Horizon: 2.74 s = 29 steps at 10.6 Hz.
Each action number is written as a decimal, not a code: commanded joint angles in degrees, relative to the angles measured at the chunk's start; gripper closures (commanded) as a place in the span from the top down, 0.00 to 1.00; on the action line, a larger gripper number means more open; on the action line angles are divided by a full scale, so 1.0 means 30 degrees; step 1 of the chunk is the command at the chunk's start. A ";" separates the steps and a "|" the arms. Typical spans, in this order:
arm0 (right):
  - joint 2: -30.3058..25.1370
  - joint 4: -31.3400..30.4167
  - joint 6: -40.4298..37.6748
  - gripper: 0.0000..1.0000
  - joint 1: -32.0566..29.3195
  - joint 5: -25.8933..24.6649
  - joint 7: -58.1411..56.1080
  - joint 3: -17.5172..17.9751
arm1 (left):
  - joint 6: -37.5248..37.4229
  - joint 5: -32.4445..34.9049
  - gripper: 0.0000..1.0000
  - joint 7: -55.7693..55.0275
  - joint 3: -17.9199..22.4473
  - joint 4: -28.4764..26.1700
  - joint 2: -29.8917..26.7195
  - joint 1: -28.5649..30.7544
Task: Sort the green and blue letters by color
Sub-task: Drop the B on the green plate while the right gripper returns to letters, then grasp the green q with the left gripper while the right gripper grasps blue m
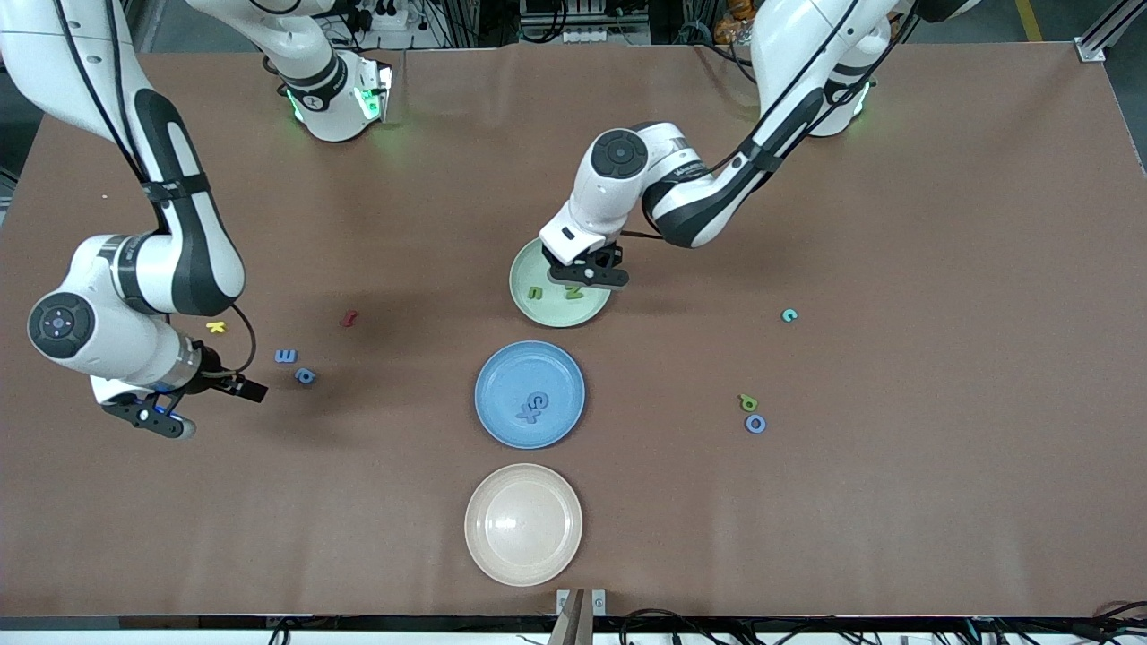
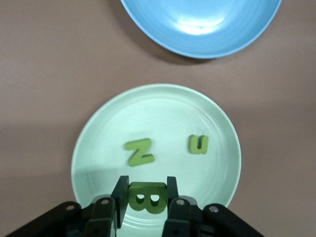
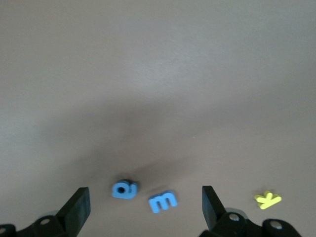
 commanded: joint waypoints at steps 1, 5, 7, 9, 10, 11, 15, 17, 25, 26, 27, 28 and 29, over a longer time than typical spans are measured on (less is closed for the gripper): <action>-0.1624 -0.2705 0.1230 1.00 -0.0857 -0.0011 -0.0863 0.0305 | -0.0299 -0.0076 1.00 -0.0980 0.0863 0.1122 0.0705 -0.1118; -0.1714 -0.4056 0.2582 1.00 -0.1181 -0.0011 -0.1126 0.0305 | -0.0444 0.0040 1.00 0.0005 0.2443 0.1944 -0.0052 -0.0306; -0.1656 -0.4902 0.3892 1.00 -0.1239 -0.0011 -0.1126 0.0305 | -0.1438 0.0099 1.00 0.4157 0.2536 0.1944 -0.0553 0.2031; -0.1597 -0.5960 0.5422 1.00 -0.1503 -0.0011 -0.1126 0.0306 | -0.1500 0.0129 1.00 0.4906 0.2565 0.2002 -0.0613 0.3648; -0.1510 -0.6079 0.5454 1.00 -0.1474 -0.0011 -0.1097 0.0334 | -0.1500 0.0245 1.00 0.5574 0.2623 0.2089 -0.0468 0.4263; -0.1480 -0.6138 0.5484 1.00 -0.1358 -0.0011 -0.0952 0.0335 | -0.1500 0.0652 0.97 0.7002 0.2885 0.2409 -0.0234 0.4908; -0.0982 -0.6665 0.6801 1.00 -0.0713 -0.0070 -0.2580 0.0364 | -0.1471 0.0685 0.85 0.8453 0.3586 0.3408 0.1347 0.6088; -0.0982 -0.7074 0.7122 1.00 -0.0712 -0.0070 -0.4895 0.0364 | -0.1471 0.1935 0.84 0.8830 0.4524 0.3292 0.1874 0.6055; 0.0308 -0.7691 0.9234 0.84 -0.0507 -0.0567 -0.7132 0.0364 | -0.1237 0.3322 0.53 0.8892 0.4470 0.3467 0.3254 0.5969; 0.0308 -0.7691 0.9176 0.55 -0.0507 -0.0655 -0.7103 0.0364 | -0.1237 0.3293 0.50 0.8892 0.4469 0.3467 0.3254 0.5998; 0.0308 -0.7691 0.9175 0.47 -0.0536 -0.0656 -0.7045 0.0393 | -0.1208 0.3206 0.49 0.8892 0.4469 0.3496 0.3341 0.6114; 0.0308 -0.7749 0.9175 0.46 -0.0536 -0.0656 -0.6783 0.0393 | -0.1207 0.2828 0.38 0.8979 0.4469 0.3468 0.3371 0.6173; 0.0308 -0.7750 0.9204 0.46 -0.0536 -0.0569 -0.6694 0.0393 | -0.1207 0.2737 0.26 0.8980 0.4469 0.3496 0.3372 0.6174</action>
